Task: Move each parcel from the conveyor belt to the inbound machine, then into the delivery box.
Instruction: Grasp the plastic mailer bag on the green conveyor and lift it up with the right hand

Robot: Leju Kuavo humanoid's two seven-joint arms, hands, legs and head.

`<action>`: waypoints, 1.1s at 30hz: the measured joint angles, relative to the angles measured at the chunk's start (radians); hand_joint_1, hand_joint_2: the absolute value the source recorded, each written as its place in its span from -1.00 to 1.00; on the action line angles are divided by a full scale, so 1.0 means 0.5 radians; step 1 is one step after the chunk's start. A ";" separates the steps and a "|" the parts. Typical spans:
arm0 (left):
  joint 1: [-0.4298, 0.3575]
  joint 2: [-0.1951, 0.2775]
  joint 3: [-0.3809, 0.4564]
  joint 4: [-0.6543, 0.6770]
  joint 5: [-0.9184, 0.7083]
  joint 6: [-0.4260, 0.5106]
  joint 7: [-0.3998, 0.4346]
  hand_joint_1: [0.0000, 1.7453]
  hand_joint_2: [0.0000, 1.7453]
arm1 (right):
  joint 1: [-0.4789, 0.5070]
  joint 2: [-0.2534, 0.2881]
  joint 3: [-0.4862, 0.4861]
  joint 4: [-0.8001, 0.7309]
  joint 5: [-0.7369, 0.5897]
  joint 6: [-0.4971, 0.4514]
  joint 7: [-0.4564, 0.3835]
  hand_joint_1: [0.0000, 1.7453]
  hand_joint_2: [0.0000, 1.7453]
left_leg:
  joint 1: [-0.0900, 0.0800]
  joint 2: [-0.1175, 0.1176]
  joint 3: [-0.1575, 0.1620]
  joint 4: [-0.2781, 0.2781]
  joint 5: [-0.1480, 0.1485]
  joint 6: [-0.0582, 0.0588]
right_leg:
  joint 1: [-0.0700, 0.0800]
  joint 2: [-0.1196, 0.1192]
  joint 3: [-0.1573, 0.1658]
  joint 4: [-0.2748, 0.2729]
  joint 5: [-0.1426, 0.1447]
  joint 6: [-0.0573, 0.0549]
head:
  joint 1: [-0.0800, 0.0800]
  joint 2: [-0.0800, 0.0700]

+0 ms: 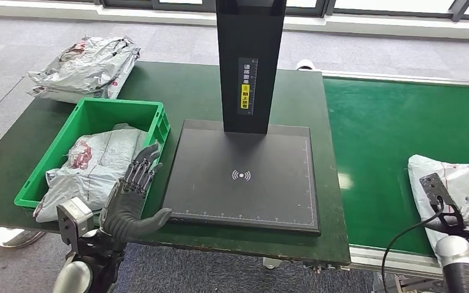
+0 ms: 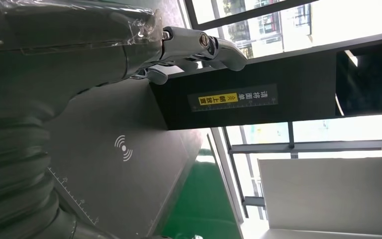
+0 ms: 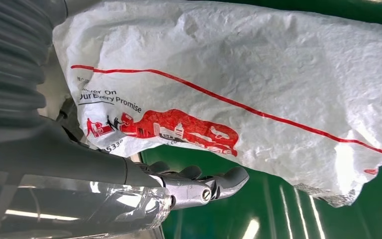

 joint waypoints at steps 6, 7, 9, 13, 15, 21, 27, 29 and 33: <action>0.004 -0.004 0.000 -0.003 -0.012 -0.012 0.026 -1.00 1.00 | 0.029 0.001 -0.072 0.017 -0.023 0.027 0.002 -1.00 1.00 | 0.000 0.000 0.000 0.000 0.000 0.000 | 0.000 0.000 0.000 0.000 0.000 0.000 | 0.000 0.000; 0.005 -0.005 0.000 -0.005 -0.015 -0.014 0.029 -1.00 1.00 | 0.034 0.001 -0.086 0.018 -0.027 0.030 0.002 -1.00 1.00 | 0.000 0.000 0.000 0.000 0.000 0.000 | 0.000 0.000 0.000 0.000 0.000 0.000 | 0.000 0.000; 0.006 -0.007 0.001 -0.009 -0.020 -0.016 0.032 -1.00 1.00 | 0.046 0.001 -0.114 0.019 -0.038 0.036 0.002 -1.00 1.00 | 0.000 0.000 0.000 0.000 0.000 0.000 | 0.000 0.000 0.000 0.000 0.000 0.000 | 0.000 0.000; 0.006 -0.010 0.001 -0.016 -0.022 -0.018 0.035 -1.00 1.00 | 0.060 0.001 -0.154 0.019 -0.045 0.045 0.002 -1.00 1.00 | 0.000 0.000 -0.001 0.000 0.000 0.000 | 0.000 0.000 -0.001 0.000 0.000 0.000 | 0.000 0.000; 0.006 -0.014 0.001 -0.016 -0.023 -0.018 0.035 -1.00 1.00 | 0.061 0.001 -0.162 0.020 -0.048 0.047 0.002 -1.00 1.00 | 0.000 0.001 -0.001 0.000 0.000 0.000 | 0.000 0.000 -0.001 0.000 0.000 0.000 | 0.000 0.000; 0.006 -0.016 0.002 -0.015 -0.023 -0.031 0.036 -1.00 1.00 | 0.069 0.005 -0.216 0.020 -0.182 0.153 -0.054 -1.00 1.00 | 0.000 0.000 -0.001 0.000 0.000 0.000 | 0.000 0.000 -0.001 0.000 0.000 0.000 | 0.000 0.000; 0.001 -0.016 0.004 0.002 -0.041 -0.045 0.028 -1.00 1.00 | 0.083 0.027 -0.305 0.054 -0.337 0.315 -0.134 -1.00 1.00 | 0.000 0.000 -0.001 0.000 0.000 0.000 | 0.000 0.000 -0.001 0.000 0.000 0.000 | 0.000 0.000; -0.001 -0.016 0.005 0.008 -0.047 -0.045 0.025 -1.00 1.00 | 0.082 0.031 -0.325 0.075 -0.364 0.346 -0.151 -1.00 1.00 | 0.000 0.000 -0.001 0.000 0.000 0.000 | 0.000 0.000 -0.001 0.000 0.000 0.000 | 0.000 0.000; -0.003 -0.016 0.005 0.016 -0.060 -0.045 0.022 -1.00 1.00 | 0.081 0.032 -0.331 0.110 -0.354 0.360 -0.170 -1.00 1.00 | 0.000 0.000 -0.001 0.000 0.000 0.000 | 0.000 0.000 0.000 0.000 0.000 0.000 | 0.000 0.000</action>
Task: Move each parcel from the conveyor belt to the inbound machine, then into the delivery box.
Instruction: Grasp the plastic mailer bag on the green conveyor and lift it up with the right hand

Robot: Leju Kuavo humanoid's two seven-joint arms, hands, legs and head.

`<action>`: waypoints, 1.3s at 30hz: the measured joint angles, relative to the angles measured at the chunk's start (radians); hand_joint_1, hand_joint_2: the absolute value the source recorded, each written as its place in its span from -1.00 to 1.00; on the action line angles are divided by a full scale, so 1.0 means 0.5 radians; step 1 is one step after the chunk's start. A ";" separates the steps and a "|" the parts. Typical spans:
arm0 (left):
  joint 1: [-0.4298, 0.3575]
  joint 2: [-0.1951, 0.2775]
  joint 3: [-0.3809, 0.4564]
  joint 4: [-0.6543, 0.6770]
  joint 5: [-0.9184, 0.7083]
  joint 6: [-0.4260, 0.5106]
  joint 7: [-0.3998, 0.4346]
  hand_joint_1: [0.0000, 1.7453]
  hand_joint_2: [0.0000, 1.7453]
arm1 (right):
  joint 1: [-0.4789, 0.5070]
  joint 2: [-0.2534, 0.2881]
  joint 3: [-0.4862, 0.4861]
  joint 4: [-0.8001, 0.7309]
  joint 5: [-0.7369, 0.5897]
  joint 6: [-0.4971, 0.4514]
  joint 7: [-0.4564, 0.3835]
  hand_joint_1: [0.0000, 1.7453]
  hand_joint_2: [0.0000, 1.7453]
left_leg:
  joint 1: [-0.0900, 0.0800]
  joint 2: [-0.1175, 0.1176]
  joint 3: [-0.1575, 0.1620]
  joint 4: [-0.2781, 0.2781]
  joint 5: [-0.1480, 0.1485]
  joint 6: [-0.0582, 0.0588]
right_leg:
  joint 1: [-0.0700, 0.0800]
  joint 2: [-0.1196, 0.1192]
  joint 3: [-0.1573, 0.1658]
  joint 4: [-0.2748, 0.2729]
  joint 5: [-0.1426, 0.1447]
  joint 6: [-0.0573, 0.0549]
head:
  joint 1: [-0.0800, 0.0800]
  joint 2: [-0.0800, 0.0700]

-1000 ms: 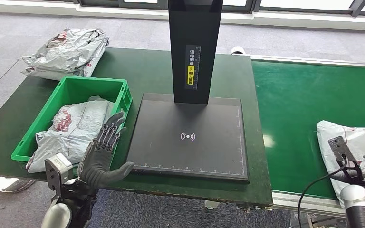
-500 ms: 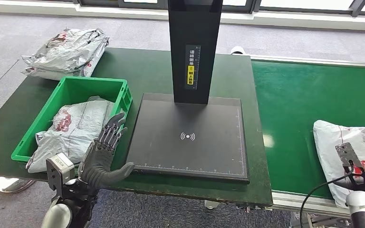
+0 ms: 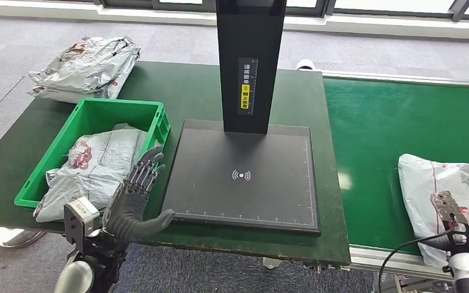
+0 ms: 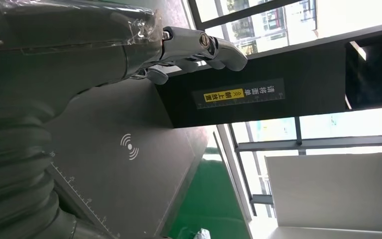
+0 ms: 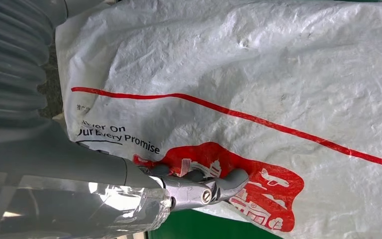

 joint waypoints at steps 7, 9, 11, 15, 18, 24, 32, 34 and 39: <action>-0.001 0.001 0.000 0.009 -0.004 0.000 -0.002 -1.00 1.00 | -0.001 0.000 0.000 0.024 0.008 0.134 0.039 0.51 1.00 | 0.000 0.000 0.000 0.000 0.000 0.000 | 0.000 0.000 0.000 0.000 0.000 0.000 | -0.001 0.000; -0.001 0.001 0.000 0.009 -0.004 -0.001 -0.003 -1.00 1.00 | -0.002 -0.001 0.000 0.025 0.009 0.145 0.043 1.00 1.00 | 0.000 0.000 0.000 0.000 0.000 0.000 | 0.000 0.000 0.000 0.000 0.000 0.000 | -0.001 0.000; -0.001 0.001 0.000 0.011 -0.004 -0.001 -0.004 -1.00 1.00 | -0.002 -0.001 0.000 0.025 0.010 0.151 0.046 1.00 1.00 | 0.000 0.000 0.000 0.000 0.000 0.000 | 0.000 0.000 0.000 0.000 0.000 0.000 | 0.000 0.000; -0.001 0.001 0.009 0.019 -0.003 0.011 -0.016 -1.00 1.00 | -0.004 -0.001 0.000 0.025 0.018 0.173 0.067 1.00 1.00 | 0.000 0.000 0.000 0.000 0.000 0.000 | 0.000 0.000 0.001 0.000 0.000 0.000 | -0.001 0.000; 0.001 0.001 0.015 0.019 0.005 0.028 -0.025 -1.00 1.00 | -0.008 -0.002 0.000 0.017 0.020 0.172 0.074 1.00 1.00 | 0.000 0.000 0.000 0.000 0.000 0.000 | 0.000 0.000 0.001 0.000 0.000 0.000 | 0.000 0.000; 0.008 0.001 0.029 0.018 0.030 0.055 -0.026 -1.00 1.00 | -0.004 0.001 0.000 -0.026 0.002 0.172 0.100 1.00 1.00 | 0.000 -0.001 0.000 0.000 0.000 0.000 | 0.000 -0.001 0.001 0.000 0.000 0.000 | 0.000 0.000; 0.013 0.001 0.050 0.017 0.047 0.082 -0.037 -1.00 1.00 | 0.011 0.027 0.000 -0.075 -0.170 0.253 -0.005 1.00 1.00 | 0.000 -0.002 -0.001 0.000 0.000 0.000 | 0.000 -0.003 0.000 0.000 0.000 0.000 | 0.000 0.000; 0.015 0.001 0.054 0.016 0.050 0.089 -0.046 -1.00 1.00 | 0.014 0.041 0.000 -0.093 -0.292 0.325 -0.087 1.00 1.00 | 0.000 -0.001 -0.001 0.000 0.000 0.000 | 0.000 -0.002 0.000 0.000 0.000 0.000 | 0.000 0.000; 0.033 0.001 0.068 0.003 0.044 0.115 -0.084 -1.00 1.00 | 0.021 0.108 -0.010 -0.194 -0.680 0.469 -0.292 1.00 1.00 | 0.000 -0.001 -0.002 0.000 0.000 0.000 | 0.000 -0.002 -0.001 0.001 0.000 0.000 | -0.001 0.000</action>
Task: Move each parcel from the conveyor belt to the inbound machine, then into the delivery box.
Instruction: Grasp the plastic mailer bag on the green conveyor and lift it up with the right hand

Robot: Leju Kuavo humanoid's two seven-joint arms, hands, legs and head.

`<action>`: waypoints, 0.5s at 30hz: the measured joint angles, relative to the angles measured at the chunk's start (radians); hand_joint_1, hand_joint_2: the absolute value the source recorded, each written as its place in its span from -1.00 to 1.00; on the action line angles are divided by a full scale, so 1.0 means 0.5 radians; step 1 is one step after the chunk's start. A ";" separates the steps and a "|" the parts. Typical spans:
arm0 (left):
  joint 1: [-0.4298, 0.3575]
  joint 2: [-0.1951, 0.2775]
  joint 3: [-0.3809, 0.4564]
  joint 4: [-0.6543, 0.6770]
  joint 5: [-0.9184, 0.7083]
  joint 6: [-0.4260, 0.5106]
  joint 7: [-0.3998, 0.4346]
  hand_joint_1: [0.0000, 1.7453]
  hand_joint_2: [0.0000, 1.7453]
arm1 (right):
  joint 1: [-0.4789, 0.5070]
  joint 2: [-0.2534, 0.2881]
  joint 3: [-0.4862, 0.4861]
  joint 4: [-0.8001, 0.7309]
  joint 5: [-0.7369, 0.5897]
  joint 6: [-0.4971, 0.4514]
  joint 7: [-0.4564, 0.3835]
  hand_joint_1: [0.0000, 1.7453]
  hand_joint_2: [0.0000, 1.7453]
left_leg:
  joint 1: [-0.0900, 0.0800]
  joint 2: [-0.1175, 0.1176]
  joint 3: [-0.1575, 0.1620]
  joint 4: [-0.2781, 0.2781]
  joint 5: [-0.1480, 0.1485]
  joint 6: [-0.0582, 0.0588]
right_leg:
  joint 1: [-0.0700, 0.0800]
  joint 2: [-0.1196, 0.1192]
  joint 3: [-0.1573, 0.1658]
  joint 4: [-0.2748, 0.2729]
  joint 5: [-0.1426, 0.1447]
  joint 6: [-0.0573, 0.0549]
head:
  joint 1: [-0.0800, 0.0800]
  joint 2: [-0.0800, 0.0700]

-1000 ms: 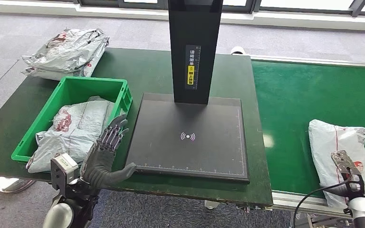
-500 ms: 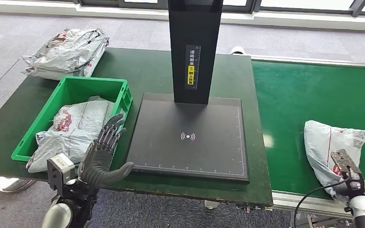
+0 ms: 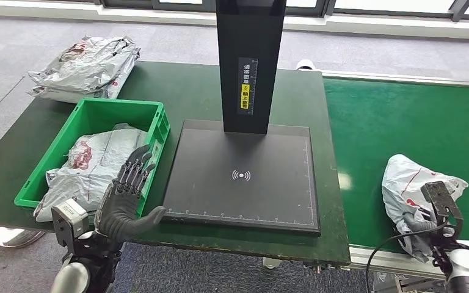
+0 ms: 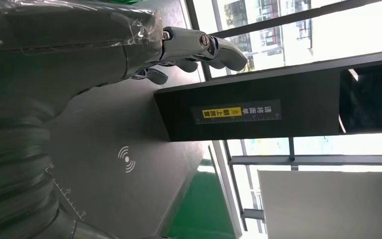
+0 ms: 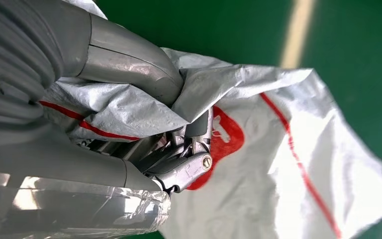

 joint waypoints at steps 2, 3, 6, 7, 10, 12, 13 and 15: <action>0.013 -0.001 0.008 -0.011 -0.016 0.013 -0.014 -1.00 1.00 | 0.012 0.044 -0.015 -0.096 -0.183 -0.012 -0.041 1.00 1.00 | 0.000 0.000 0.000 0.000 0.000 0.000 | 0.000 -0.001 0.000 0.000 0.000 0.000 | 0.000 0.000; 0.020 -0.003 0.013 -0.017 -0.025 0.019 -0.019 -1.00 1.00 | 0.020 0.068 -0.022 -0.158 -0.279 -0.027 -0.051 1.00 1.00 | 0.000 0.000 -0.001 0.000 0.000 0.000 | 0.000 -0.001 0.000 0.001 0.000 0.000 | 0.000 0.000; 0.036 -0.016 0.026 -0.037 -0.055 0.034 -0.027 -1.00 1.00 | 0.042 0.132 -0.025 -0.371 -0.554 -0.077 -0.074 1.00 1.00 | 0.000 0.000 -0.001 0.000 0.001 0.000 | 0.000 -0.001 -0.001 0.001 0.000 -0.001 | 0.000 0.000; 0.042 -0.022 0.029 -0.043 -0.065 0.037 -0.028 -1.00 1.00 | 0.052 0.150 -0.025 -0.449 -0.631 -0.092 -0.083 1.00 1.00 | 0.000 -0.001 -0.001 0.000 0.001 0.000 | 0.000 -0.001 -0.001 0.001 -0.001 -0.001 | 0.000 0.000; 0.051 -0.037 0.031 -0.051 -0.091 0.046 -0.031 -1.00 1.00 | 0.088 0.207 -0.025 -0.689 -0.783 -0.129 -0.101 1.00 1.00 | 0.000 -0.001 -0.001 0.000 0.000 0.000 | 0.000 -0.001 -0.001 0.001 -0.001 -0.001 | 0.000 0.000; 0.053 -0.043 0.031 -0.051 -0.104 0.055 -0.033 -1.00 1.00 | 0.123 0.242 -0.023 -0.836 -0.832 -0.152 -0.114 1.00 1.00 | 0.000 -0.002 -0.001 0.000 0.000 0.000 | 0.000 -0.002 -0.001 0.001 -0.002 -0.001 | 0.000 0.000; 0.054 -0.045 0.031 -0.051 -0.109 0.058 -0.034 -1.00 1.00 | 0.142 0.257 -0.021 -0.903 -0.849 -0.164 -0.123 1.00 1.00 | 0.000 -0.002 -0.002 0.000 0.000 0.000 | 0.000 -0.002 -0.001 0.001 -0.002 -0.001 | 0.000 0.000; 0.056 -0.050 0.031 -0.051 -0.116 0.063 -0.034 -1.00 1.00 | 0.179 0.283 -0.012 -1.023 -0.870 -0.186 -0.141 1.00 1.00 | 0.000 -0.003 -0.002 0.000 0.000 0.000 | 0.000 -0.003 -0.001 0.001 -0.003 0.000 | 0.000 0.000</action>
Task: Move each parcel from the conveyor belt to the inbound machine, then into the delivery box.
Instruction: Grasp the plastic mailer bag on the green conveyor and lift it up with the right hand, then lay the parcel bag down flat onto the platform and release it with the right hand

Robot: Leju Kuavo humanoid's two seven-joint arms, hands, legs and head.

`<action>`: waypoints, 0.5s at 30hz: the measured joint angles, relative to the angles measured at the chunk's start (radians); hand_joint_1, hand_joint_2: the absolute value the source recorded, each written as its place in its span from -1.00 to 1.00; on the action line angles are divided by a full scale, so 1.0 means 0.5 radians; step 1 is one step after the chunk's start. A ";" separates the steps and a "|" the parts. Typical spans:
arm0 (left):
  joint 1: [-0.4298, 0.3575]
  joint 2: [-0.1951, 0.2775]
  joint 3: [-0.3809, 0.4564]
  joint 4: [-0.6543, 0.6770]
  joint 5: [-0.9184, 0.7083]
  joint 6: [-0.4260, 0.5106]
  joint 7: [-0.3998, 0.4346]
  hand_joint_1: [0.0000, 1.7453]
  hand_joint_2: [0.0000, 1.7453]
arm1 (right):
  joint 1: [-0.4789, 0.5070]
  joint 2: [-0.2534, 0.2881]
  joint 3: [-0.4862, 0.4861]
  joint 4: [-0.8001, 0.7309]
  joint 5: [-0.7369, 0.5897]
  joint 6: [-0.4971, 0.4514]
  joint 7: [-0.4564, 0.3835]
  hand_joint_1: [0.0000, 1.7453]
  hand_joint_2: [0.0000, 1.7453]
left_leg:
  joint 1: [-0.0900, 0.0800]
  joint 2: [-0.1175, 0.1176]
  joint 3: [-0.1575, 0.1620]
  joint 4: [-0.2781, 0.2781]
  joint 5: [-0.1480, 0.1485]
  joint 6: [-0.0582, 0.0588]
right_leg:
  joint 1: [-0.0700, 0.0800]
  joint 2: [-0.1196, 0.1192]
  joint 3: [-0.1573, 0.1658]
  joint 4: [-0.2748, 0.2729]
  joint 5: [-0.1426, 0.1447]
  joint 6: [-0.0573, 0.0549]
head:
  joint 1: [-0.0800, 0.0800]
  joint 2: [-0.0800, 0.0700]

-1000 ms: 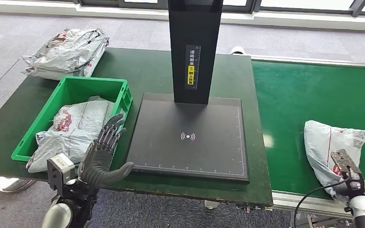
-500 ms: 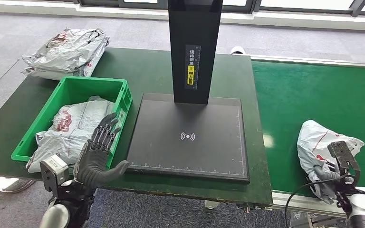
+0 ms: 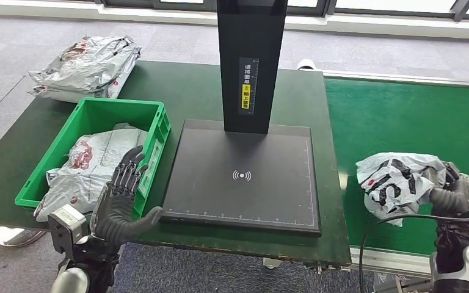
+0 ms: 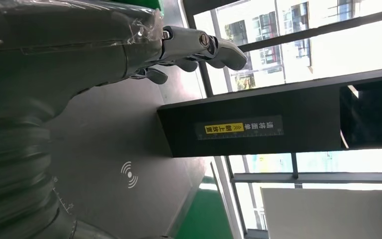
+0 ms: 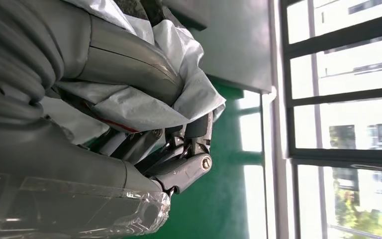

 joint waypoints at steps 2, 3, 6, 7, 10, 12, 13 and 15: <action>0.001 -0.003 0.000 0.000 -0.006 0.001 0.000 -1.00 1.00 | 0.034 0.024 0.021 -0.116 -0.003 -0.032 -0.023 1.00 1.00 | 0.000 0.000 0.000 0.000 0.000 0.000 | 0.000 0.000 0.000 0.000 0.000 0.000 | 0.000 0.000; 0.001 -0.004 0.000 0.000 -0.008 0.002 0.000 -1.00 1.00 | 0.049 0.037 0.037 -0.175 0.012 -0.061 -0.036 1.00 1.00 | 0.000 0.000 0.000 0.000 0.000 0.000 | 0.000 0.000 0.000 0.000 0.000 0.000 | 0.000 0.000; 0.002 -0.006 0.000 0.000 -0.010 0.003 0.000 -1.00 1.00 | 0.076 0.073 0.106 -0.331 0.107 -0.176 -0.075 1.00 1.00 | 0.000 0.000 0.000 0.000 0.000 0.000 | 0.000 0.000 0.000 0.000 0.000 0.000 | 0.000 0.000; 0.002 -0.007 0.000 0.000 -0.010 0.003 0.000 -1.00 1.00 | 0.079 0.082 0.135 -0.371 0.145 -0.214 -0.089 1.00 1.00 | 0.000 0.001 0.000 0.000 0.000 0.000 | 0.000 0.000 0.000 0.000 0.000 0.000 | 0.000 -0.001; 0.002 -0.016 -0.001 0.000 -0.012 0.003 0.003 -1.00 1.00 | 0.076 0.111 0.238 -0.466 0.252 -0.327 -0.116 1.00 1.00 | 0.000 0.001 0.000 0.000 0.000 0.000 | 0.000 0.001 0.000 0.000 0.000 0.000 | 0.000 0.000; 0.002 -0.021 -0.001 0.000 -0.014 0.003 0.004 -1.00 1.00 | 0.073 0.125 0.292 -0.508 0.285 -0.365 -0.118 1.00 1.00 | 0.000 0.001 0.000 0.000 0.000 0.000 | 0.000 0.001 0.000 0.000 0.000 0.000 | 0.000 0.000; 0.002 -0.022 -0.002 0.000 -0.014 0.003 0.004 -1.00 1.00 | 0.072 0.130 0.308 -0.521 0.291 -0.372 -0.118 1.00 1.00 | 0.000 0.001 0.000 0.000 0.000 0.000 | 0.000 0.001 0.000 0.000 0.000 0.000 | 0.000 0.000; 0.002 -0.023 -0.002 0.000 -0.015 0.003 0.005 -1.00 1.00 | 0.069 0.140 0.330 -0.542 0.295 -0.377 -0.118 1.00 1.00 | 0.000 0.001 0.000 0.000 0.000 0.000 | 0.000 0.000 0.000 0.000 0.000 0.000 | 0.000 0.000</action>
